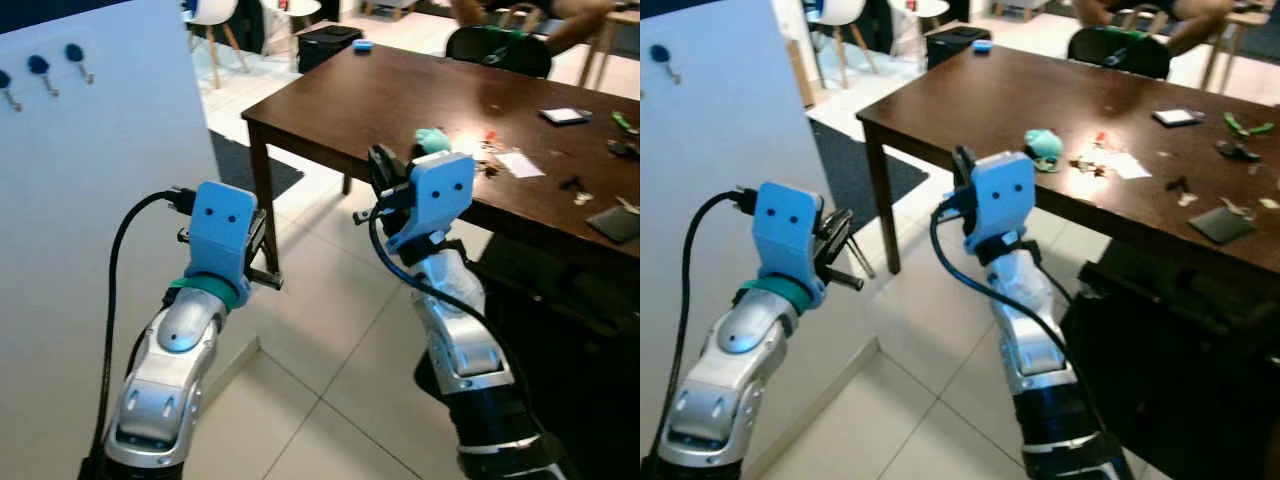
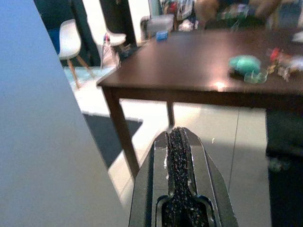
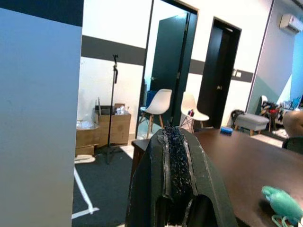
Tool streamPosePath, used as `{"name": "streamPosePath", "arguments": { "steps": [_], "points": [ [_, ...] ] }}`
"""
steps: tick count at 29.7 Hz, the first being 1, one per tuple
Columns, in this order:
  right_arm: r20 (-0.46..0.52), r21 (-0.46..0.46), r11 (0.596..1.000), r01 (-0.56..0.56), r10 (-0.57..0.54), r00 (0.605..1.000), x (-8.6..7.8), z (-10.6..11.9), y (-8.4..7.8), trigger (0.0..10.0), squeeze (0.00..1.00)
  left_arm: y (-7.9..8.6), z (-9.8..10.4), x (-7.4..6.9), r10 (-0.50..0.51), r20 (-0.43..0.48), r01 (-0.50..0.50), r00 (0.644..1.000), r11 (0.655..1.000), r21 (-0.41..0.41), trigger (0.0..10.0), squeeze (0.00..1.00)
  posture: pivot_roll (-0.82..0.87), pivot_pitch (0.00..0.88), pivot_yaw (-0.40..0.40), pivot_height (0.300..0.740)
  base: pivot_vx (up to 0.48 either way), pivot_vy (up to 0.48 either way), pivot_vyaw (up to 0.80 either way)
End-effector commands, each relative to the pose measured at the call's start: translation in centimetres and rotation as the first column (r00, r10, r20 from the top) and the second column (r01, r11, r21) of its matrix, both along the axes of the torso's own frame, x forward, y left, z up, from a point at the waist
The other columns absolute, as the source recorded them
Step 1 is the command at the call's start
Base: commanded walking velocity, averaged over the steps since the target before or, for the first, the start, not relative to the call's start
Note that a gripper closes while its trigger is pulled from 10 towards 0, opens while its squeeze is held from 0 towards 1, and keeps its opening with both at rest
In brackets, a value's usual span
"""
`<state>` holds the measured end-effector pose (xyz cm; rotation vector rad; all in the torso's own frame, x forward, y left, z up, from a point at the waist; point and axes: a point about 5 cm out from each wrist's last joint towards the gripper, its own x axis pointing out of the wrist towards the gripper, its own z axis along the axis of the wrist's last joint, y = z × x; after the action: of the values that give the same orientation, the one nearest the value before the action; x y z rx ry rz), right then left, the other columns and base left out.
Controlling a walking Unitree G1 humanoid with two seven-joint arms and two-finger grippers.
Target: Hang keys on a hook
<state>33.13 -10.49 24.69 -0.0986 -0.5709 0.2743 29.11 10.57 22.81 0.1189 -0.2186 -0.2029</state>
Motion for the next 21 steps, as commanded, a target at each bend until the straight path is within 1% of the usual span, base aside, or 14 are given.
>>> {"name": "streamPosePath", "arguments": {
  "steps": [1, 10, 16, 17, 18, 19, 20, 21],
  "points": [
    [0.012, 0.017, 1.000, -0.007, 0.007, 1.000, -0.1, 0.6, 0.2, 10.0, 0.00, 0.3, 0.1, 0.0, 0.030, 0.023, -0.030, 0.999, 1.000, 0.007, 10.0, 0.00, -0.11, 0.000, 0.066, 0.740, 0.000, 0.000, 0.80],
    [0.010, 0.033, 0.999, -0.006, 0.005, 1.000, -0.2, 0.8, 0.2, 10.0, 0.00, 0.5, 0.9, 0.0, 0.030, 0.021, -0.029, 0.999, 0.999, -0.028, 10.0, 0.00, -0.11, 0.000, 0.067, 0.740, 0.000, 0.000, 0.80],
    [0.015, 0.040, 0.999, -0.008, 0.007, 1.000, -0.2, 1.2, 0.2, 10.0, 0.00, 0.5, 1.8, -0.1, 0.022, 0.053, -0.019, 0.998, 0.998, -0.054, 10.0, 0.00, -0.10, 0.000, 0.066, 0.740, 0.000, 0.000, 0.80],
    [0.018, 0.042, 0.999, -0.009, 0.008, 1.000, -0.3, 1.3, 0.2, 10.0, 0.00, 0.5, 1.7, -0.2, 0.024, 0.076, -0.023, 0.997, 0.999, -0.023, 10.0, 0.00, -0.10, 0.000, 0.066, 0.740, 0.000, 0.000, 0.80],
    [0.018, 0.042, 0.999, -0.009, 0.008, 1.000, -0.3, 1.3, 0.2, 10.0, 0.00, 0.5, 1.7, -0.2, 0.024, 0.076, -0.023, 0.997, 0.999, -0.023, 10.0, 0.00, -0.10, 0.000, 0.066, 0.740, 0.000, 0.000, 0.80],
    [0.019, 0.043, 0.999, -0.009, 0.009, 1.000, -0.3, 1.4, 0.2, 10.0, 0.00, 0.5, 1.4, -0.4, 0.026, 0.093, -0.028, 0.995, 0.999, 0.019, 10.0, 0.00, -0.10, 0.000, 0.062, 0.740, 0.000, 0.000, 0.80],
    [0.019, 0.043, 0.999, -0.009, 0.009, 1.000, -0.3, 1.4, 0.2, 10.0, 0.00, 0.5, 1.4, -0.4, 0.026, 0.093, -0.028, 0.995, 0.999, 0.019, 10.0, 0.00, -0.10, 0.000, 0.062, 0.740, 0.000, 0.000, 0.80],
    [0.020, 0.043, 0.999, -0.009, 0.008, 1.000, -0.3, 1.5, 0.2, 10.0, 0.00, 0.6, 0.6, -0.6, 0.024, 0.083, -0.028, 0.996, 0.998, 0.047, 10.0, 0.00, -0.10, 0.000, 0.059, 0.740, 0.000, 0.000, 0.80]
  ]
}}
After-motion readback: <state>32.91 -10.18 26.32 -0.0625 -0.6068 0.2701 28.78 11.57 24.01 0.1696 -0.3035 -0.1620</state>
